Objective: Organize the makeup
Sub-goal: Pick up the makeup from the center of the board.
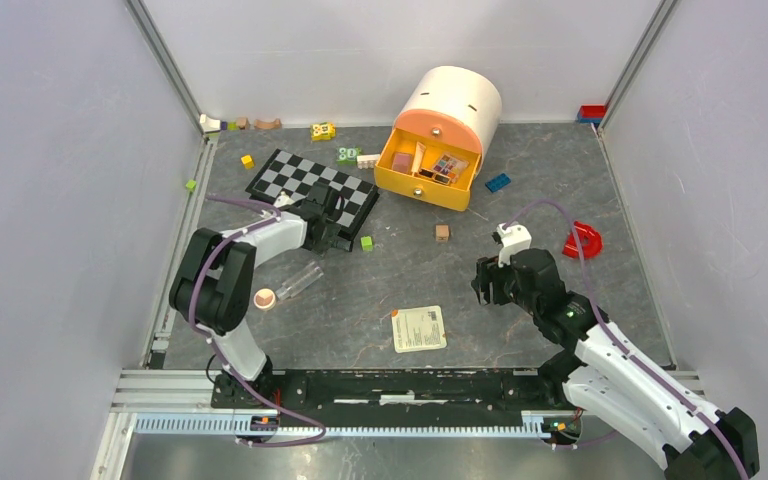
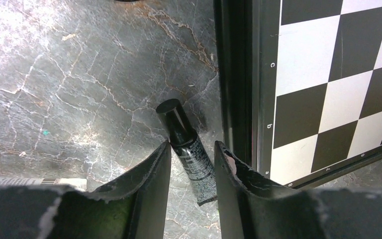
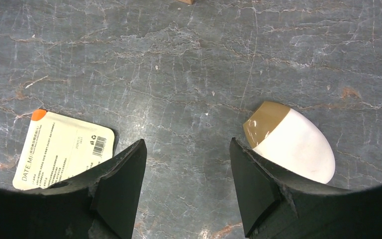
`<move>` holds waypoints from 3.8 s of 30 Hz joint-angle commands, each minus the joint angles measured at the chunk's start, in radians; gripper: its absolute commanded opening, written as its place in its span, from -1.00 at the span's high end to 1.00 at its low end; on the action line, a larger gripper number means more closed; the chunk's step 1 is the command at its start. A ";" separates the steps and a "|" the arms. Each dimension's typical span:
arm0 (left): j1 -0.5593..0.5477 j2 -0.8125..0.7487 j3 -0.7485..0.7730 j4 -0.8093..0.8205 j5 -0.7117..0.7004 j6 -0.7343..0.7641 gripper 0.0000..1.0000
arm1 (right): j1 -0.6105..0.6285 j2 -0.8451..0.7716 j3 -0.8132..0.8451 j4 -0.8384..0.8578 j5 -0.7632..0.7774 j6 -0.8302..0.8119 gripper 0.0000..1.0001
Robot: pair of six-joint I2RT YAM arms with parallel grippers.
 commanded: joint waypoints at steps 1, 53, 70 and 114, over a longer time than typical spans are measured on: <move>0.009 0.018 0.024 0.015 -0.019 -0.004 0.15 | 0.004 -0.013 0.013 0.001 0.024 -0.013 -0.38; -0.019 -0.272 -0.011 -0.048 0.037 0.323 0.08 | 0.004 -0.089 0.001 -0.030 0.030 0.012 -0.38; -0.019 -0.030 0.081 -0.065 0.084 0.320 -0.07 | 0.004 -0.088 0.001 -0.048 0.067 -0.015 -0.39; -0.024 -0.376 0.010 -0.150 0.024 0.398 0.53 | 0.003 -0.071 0.004 -0.034 0.060 -0.014 -0.41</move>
